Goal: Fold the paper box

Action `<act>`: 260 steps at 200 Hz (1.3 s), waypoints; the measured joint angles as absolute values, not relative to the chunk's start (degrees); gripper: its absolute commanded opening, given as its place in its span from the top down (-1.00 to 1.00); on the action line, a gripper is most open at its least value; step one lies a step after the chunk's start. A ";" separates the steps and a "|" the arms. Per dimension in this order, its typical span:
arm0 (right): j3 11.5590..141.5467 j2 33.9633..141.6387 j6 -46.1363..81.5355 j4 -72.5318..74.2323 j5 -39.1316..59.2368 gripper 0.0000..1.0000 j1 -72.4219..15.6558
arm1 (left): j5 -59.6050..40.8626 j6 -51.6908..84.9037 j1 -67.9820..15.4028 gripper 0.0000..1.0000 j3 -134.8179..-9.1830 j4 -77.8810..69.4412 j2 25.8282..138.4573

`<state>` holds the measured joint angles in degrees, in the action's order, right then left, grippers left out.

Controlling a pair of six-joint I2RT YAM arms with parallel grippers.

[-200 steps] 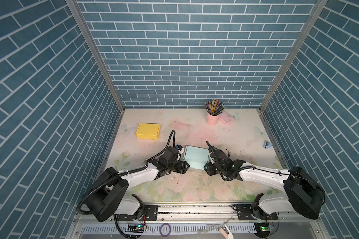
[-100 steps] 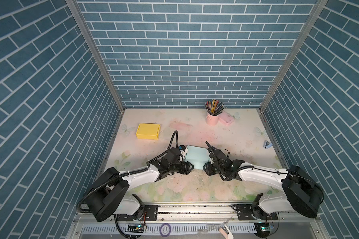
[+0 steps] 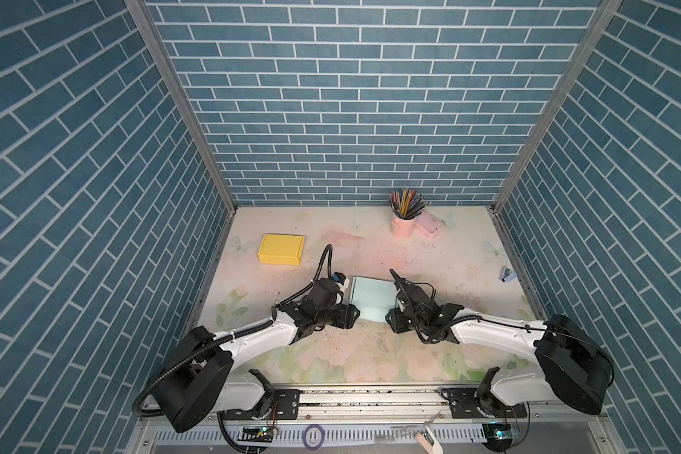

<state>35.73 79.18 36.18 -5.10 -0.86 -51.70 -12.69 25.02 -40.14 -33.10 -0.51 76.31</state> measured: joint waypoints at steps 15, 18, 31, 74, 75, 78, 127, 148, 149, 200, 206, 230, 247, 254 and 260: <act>35.88 79.18 36.18 -5.08 -0.86 0.12 -51.70 | -13.13 24.23 -39.99 -0.46 -34.54 -0.56 79.20; 35.94 79.18 36.21 -5.10 -0.86 0.12 -51.70 | -13.30 24.10 -39.99 -0.46 -34.81 -0.73 79.88; 36.07 79.18 36.21 -5.06 -0.84 0.12 -51.70 | -14.11 23.73 -40.01 -0.46 -35.51 -1.21 82.21; 36.42 79.29 36.21 -5.08 -0.82 0.12 -51.70 | -15.92 23.51 -40.34 -0.38 -35.81 -1.19 83.66; 36.45 79.31 36.21 -5.08 -0.82 0.12 -51.70 | -15.94 23.53 -40.36 -0.38 -35.83 -1.19 83.64; 36.49 79.33 36.21 -5.13 -0.82 0.12 -51.70 | -16.01 23.55 -40.42 -0.37 -35.83 -1.19 83.57; 36.84 80.05 36.21 -4.82 -0.82 0.12 -51.70 | -16.80 25.30 -41.21 -0.32 -35.77 -2.02 82.70; 36.84 80.05 36.23 -4.78 -0.82 0.12 -51.70 | -16.78 25.98 -41.25 -0.31 -35.75 -2.07 82.70; 36.84 80.05 36.23 -4.78 -0.84 0.12 -51.70 | -16.78 26.00 -41.25 -0.31 -35.75 -2.04 82.70; 36.84 80.20 36.25 -4.47 -0.89 0.12 -51.70 | -16.82 27.33 -41.28 -0.32 -35.75 -2.24 82.72; 36.84 80.20 36.27 -4.43 -0.89 0.12 -51.70 | -16.82 27.62 -41.28 -0.32 -35.75 -2.33 82.72; 36.84 80.20 36.27 -4.40 -0.91 0.12 -51.72 | -16.99 28.69 -41.32 -0.32 -35.73 -2.44 82.56; 36.84 80.20 36.34 -4.36 -1.19 0.11 -51.77 | -17.06 29.32 -41.58 -0.32 -35.68 -2.44 81.73; 36.84 80.20 36.49 -4.40 -1.32 0.10 -51.77 | -17.06 29.58 -41.65 -0.32 -35.66 -2.44 81.23; 36.84 80.20 36.69 -4.45 -1.48 0.08 -51.77 | -17.06 29.78 -41.67 -0.32 -35.64 -2.42 80.68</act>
